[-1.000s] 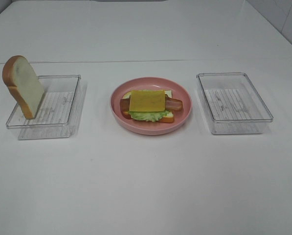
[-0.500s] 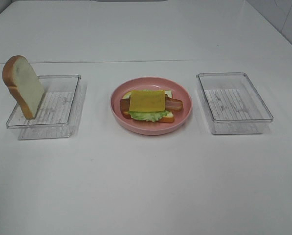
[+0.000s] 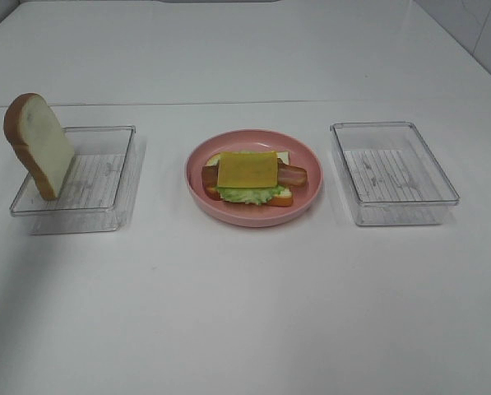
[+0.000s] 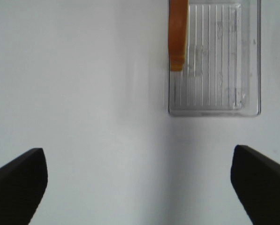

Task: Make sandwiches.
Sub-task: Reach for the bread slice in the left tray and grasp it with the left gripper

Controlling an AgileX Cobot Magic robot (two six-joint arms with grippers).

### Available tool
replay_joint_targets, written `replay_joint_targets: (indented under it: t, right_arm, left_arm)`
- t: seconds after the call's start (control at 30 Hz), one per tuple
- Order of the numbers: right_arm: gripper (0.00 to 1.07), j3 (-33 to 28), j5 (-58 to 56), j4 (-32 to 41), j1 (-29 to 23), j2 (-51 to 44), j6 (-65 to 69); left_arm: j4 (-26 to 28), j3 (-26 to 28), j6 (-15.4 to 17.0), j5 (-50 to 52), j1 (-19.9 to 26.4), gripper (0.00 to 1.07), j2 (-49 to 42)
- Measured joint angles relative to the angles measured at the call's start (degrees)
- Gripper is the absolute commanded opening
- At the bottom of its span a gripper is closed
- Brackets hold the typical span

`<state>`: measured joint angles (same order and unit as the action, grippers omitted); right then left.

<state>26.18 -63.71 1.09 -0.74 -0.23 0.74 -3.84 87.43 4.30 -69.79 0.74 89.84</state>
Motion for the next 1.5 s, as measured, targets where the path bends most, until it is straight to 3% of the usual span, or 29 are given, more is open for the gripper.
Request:
replay_joint_targets:
  t: [0.03,0.13,0.67,1.0,1.3,1.4,1.47,1.5]
  right_arm:
    - [0.94,0.0,0.0,0.0,0.0,0.0,0.0]
    - [0.94,0.0,0.0,0.0,0.0,0.0,0.0]
    - [0.94,0.0,0.0,0.0,0.0,0.0,0.0]
    - [0.94,0.0,0.0,0.0,0.0,0.0,0.0]
    - [0.94,0.0,0.0,0.0,0.0,0.0,0.0]
    - [0.94,0.0,0.0,0.0,0.0,0.0,0.0]
    - [0.94,0.0,0.0,0.0,0.0,0.0,0.0]
    - [0.94,0.0,0.0,0.0,0.0,0.0,0.0]
  left_arm:
    - [0.2,3.8,0.0,0.1,0.0,1.0,5.2]
    - [0.5,8.4,0.0,0.1,0.0,1.0,11.2]
    - [1.8,21.1,-1.0,0.1,0.0,1.0,30.2]
    - [3.0,26.9,-1.3,0.1,-3.6,1.0,38.3]
    - [3.3,28.8,-1.2,0.1,-4.2,0.99,42.5]
    - [3.3,28.9,-1.2,0.1,-4.2,0.91,42.7]
    - [3.3,29.0,-1.3,0.1,-4.2,0.62,42.7]
    - [3.3,29.0,-1.3,0.1,-4.2,0.62,42.7]
